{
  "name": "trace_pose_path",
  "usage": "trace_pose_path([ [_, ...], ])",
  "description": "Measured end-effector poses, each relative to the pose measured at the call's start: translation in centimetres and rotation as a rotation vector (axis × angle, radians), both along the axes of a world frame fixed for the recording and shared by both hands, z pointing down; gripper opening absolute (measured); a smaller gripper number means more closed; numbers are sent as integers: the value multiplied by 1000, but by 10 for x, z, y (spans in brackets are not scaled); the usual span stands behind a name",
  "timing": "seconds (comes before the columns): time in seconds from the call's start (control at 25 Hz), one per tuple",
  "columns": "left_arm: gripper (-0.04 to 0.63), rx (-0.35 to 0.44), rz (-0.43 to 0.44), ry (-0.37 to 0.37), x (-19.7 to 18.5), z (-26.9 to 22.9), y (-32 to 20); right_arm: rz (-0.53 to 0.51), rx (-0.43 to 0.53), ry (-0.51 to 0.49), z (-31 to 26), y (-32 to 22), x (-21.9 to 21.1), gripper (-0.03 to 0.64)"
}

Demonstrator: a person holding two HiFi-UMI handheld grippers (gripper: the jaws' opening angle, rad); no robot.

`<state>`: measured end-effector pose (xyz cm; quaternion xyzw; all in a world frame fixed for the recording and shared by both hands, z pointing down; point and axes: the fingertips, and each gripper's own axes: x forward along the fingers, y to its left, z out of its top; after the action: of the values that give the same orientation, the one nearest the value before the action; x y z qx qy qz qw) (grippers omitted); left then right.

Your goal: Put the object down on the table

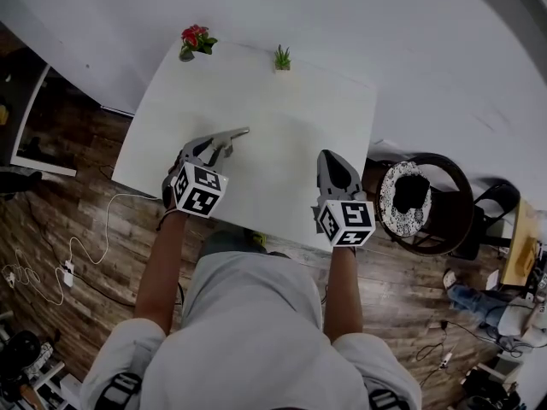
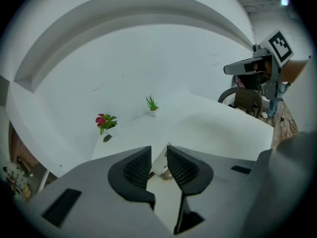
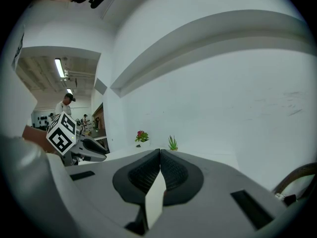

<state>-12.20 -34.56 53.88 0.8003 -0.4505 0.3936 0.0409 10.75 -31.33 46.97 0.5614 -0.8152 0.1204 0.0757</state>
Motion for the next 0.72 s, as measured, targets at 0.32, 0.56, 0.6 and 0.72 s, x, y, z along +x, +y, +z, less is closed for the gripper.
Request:
trace_pose_path([
  [0.32, 92, 53, -48, 56, -6, -25, 8, 3, 27, -11, -14, 9, -3, 9],
  [0.56, 78, 86, -84, 108, -11, -44, 12, -3, 42, -10, -21, 12, -6, 8],
  [0.6, 78, 92, -90, 115, -12, -47, 12, -4, 44, -10, -22, 13, -7, 8],
  [0.72, 69, 114, -109, 129, -15, -55, 15, -7, 51, -10, -26, 16, -8, 9],
])
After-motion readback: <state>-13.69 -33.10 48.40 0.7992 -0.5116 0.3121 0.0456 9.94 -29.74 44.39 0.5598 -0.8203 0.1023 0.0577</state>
